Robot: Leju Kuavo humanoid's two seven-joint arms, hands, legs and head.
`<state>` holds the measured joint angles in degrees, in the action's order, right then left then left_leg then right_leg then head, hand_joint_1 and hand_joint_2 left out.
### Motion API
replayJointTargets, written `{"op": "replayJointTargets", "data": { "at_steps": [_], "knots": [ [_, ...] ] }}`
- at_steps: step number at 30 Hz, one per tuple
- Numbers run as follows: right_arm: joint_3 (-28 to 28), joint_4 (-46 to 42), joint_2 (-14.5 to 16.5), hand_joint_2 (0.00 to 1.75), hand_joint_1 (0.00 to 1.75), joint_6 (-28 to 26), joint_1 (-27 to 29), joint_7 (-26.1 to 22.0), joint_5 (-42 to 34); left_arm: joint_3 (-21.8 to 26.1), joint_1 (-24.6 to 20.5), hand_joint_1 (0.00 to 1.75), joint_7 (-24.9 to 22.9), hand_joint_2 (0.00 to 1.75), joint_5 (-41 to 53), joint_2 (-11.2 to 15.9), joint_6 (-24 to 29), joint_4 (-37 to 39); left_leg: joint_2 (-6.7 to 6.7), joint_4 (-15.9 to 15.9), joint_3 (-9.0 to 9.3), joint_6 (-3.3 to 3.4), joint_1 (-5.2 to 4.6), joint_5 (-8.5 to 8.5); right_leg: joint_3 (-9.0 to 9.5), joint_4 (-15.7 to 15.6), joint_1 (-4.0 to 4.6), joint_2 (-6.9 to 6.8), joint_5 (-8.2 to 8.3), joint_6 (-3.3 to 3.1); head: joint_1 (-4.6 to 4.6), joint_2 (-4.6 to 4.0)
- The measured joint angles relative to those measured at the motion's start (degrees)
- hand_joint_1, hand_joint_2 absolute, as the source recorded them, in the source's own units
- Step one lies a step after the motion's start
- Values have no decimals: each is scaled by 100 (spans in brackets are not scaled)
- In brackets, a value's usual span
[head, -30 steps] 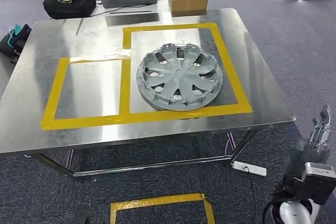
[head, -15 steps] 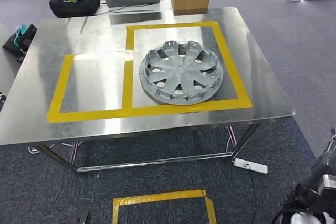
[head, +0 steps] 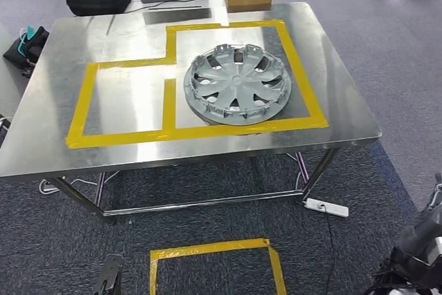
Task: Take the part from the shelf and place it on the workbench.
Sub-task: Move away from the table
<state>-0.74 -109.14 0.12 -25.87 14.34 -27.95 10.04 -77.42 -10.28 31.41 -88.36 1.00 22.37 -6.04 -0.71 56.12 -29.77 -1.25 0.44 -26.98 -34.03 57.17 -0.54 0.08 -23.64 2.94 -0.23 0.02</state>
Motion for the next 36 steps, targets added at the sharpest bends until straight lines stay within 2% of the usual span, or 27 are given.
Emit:
{"op": "replayJointTargets", "data": {
  "at_steps": [2,3,4,6,7,8,9,12,13,14,16,17,18,19,21,22,23,24,25,27,28,29,31,33,34,36],
  "knots": [
    [-7,-20,1,0,0,5,25,0,-10,-7,-5,0,14,0,9,-9,-8,0,14,-19,-56,121,5,48,-70,57,-12,3,-46,62,5,0],
    [-13,-27,1,0,0,5,34,0,-12,-9,-7,0,17,0,12,-11,-9,0,22,-28,-88,177,9,84,-143,205,-18,5,-183,87,19,0],
    [-19,-33,1,0,0,5,40,1,-13,-11,-10,0,22,0,14,-12,-10,0,31,-34,-128,224,11,121,-258,483,-20,6,-398,106,31,0],
    [-29,-37,1,0,0,6,51,2,-16,-18,-8,0,26,0,15,-9,-14,0,39,-30,-219,269,-6,189,-508,1242,-19,6,-868,133,50,0],
    [-33,-37,1,0,0,9,58,2,-21,-25,-6,0,26,0,14,-10,-17,0,42,-28,-268,275,-17,227,-576,1532,-17,6,-996,137,50,0],
    [-34,-37,2,0,0,13,62,1,-25,-31,-4,0,25,0,14,-12,-19,0,42,-26,-313,274,-25,264,-547,1626,-16,6,-1012,135,49,0],
    [-34,-37,3,0,0,19,64,-2,-28,-37,-2,0,24,0,12,-13,-20,0,42,-25,-354,268,-30,299,-403,1492,-15,6,-929,125,50,0],
    [-29,-37,8,0,0,31,38,-12,-29,-45,4,0,25,0,-28,-13,-8,1,34,-16,-434,214,-43,386,417,319,-6,9,-591,79,49,0],
    [-26,-36,9,0,0,34,25,-17,-32,-45,10,0,32,0,-53,-9,-3,1,33,-12,-449,184,-51,416,590,57,-1,14,-550,66,45,0],
    [-22,-34,10,0,0,37,13,-23,-35,-45,19,0,39,0,-77,-5,2,1,33,-8,-463,152,-57,448,656,-70,7,20,-548,51,47,0],
    [-20,-29,15,0,0,44,6,-33,-53,-45,52,0,55,0,-122,11,2,1,33,-9,-486,82,-56,504,596,-74,9,24,-499,-9,50,0],
    [-19,-26,21,0,0,50,-6,-36,-66,-45,75,0,59,0,-138,21,2,1,32,16,-508,47,-52,473,561,-80,3,19,-470,-55,54,0],
    [-19,-22,29,0,0,58,-19,-39,-79,-45,100,0,63,0,-150,30,2,1,31,108,-555,15,-47,360,532,-88,-7,12,-429,-106,44,0],
    [-19,-17,39,0,0,65,-32,-42,-89,-45,123,0,67,0,-157,37,1,1,32,313,-635,-13,-41,157,489,-97,-16,4,-383,-151,32,0],
    [-19,2,50,0,0,68,-46,-53,-90,-45,161,0,75,0,-158,37,-1,1,34,1029,-871,-54,-31,-359,390,-90,-11,-6,-294,-197,11,0],
    [-19,15,56,0,0,63,-45,-59,-83,-45,179,0,79,0,-158,38,-1,1,35,1371,-961,-66,-28,-526,332,-87,-8,-10,-252,-202,9,0],
    [-20,31,62,0,0,57,-46,-65,-75,-45,197,0,81,0,-159,39,-1,1,35,1567,-981,-71,-28,-572,277,-84,-6,-13,-214,-201,9,0],
    [-20,45,70,0,0,52,-46,-70,-70,-45,212,0,85,0,-160,41,-1,1,36,1549,-902,-69,-28,-503,228,-82,-6,-13,-181,-194,8,0],
    [-20,57,77,0,0,50,-47,-77,-73,-45,223,0,90,0,-160,43,-1,1,36,1315,-720,-62,-28,-360,189,-81,-7,-13,-153,-183,8,0],
    [-20,72,90,0,0,64,-55,-98,-116,-45,226,0,107,0,-160,47,4,1,38,505,-180,-33,-32,-99,133,-74,0,-14,-107,-141,6,0],
    [-20,75,97,0,0,81,-66,-114,-164,-45,224,0,120,0,-160,48,9,1,35,168,26,-13,-36,-46,112,-66,9,-15,-84,-112,9,0],
    [-22,76,104,0,0,103,-79,-133,-224,-45,223,0,132,0,-160,49,13,1,33,-43,147,11,-42,-40,92,-57,19,-15,-58,-80,10,0],
    [-29,79,120,0,0,149,-101,-170,-354,-44,239,0,145,0,-160,49,18,1,38,-122,153,76,-49,-48,61,-48,27,-4,-5,-20,14,0],
    [-37,81,141,0,0,190,-110,-208,-464,-43,257,0,144,0,-160,48,15,1,82,-131,122,164,-37,-9,-27,76,15,11,-91,36,25,0],
    [-44,84,152,0,0,208,-116,-226,-507,-43,261,0,142,0,-160,50,15,2,110,-138,103,208,-27,16,-133,297,8,13,-238,66,38,0],
    [-65,92,166,0,0,232,-125,-247,-555,-42,262,0,117,0,-160,58,32,3,168,-137,52,262,-29,53,-463,1052,-1,11,-655,115,69,0]
  ]
}}
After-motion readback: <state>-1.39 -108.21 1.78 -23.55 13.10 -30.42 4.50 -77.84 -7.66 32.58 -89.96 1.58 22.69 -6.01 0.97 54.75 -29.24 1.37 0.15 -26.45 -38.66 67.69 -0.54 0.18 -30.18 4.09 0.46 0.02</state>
